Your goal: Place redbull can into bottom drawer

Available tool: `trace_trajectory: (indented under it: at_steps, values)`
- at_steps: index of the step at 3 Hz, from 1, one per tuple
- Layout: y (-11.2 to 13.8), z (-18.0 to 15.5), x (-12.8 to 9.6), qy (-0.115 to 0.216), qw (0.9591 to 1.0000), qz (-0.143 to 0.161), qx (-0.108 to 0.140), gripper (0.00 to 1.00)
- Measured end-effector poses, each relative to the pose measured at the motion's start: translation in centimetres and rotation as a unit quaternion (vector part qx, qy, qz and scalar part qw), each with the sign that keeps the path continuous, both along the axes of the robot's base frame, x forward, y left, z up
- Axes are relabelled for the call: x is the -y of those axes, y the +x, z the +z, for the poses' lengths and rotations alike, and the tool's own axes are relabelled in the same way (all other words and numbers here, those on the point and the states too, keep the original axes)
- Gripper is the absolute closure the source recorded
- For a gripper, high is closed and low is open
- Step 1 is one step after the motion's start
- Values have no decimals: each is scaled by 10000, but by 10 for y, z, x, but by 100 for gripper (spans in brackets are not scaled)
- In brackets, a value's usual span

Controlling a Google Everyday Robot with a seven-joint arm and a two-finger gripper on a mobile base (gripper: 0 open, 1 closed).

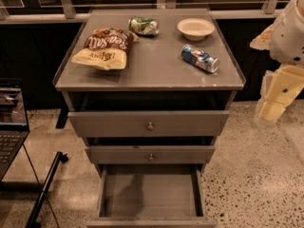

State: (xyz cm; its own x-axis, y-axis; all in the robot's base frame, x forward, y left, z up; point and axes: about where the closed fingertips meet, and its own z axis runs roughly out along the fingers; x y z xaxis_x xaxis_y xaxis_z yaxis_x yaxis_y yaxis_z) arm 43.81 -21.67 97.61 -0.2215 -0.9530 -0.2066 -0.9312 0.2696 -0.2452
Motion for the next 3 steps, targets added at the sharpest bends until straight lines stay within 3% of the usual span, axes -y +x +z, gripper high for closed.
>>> trace_trajectory:
  at_steps: [2, 3]
  values:
    - [15, 0, 3, 90, 9998, -55, 149, 0]
    - [57, -4, 9, 309, 9986, -218, 356, 0]
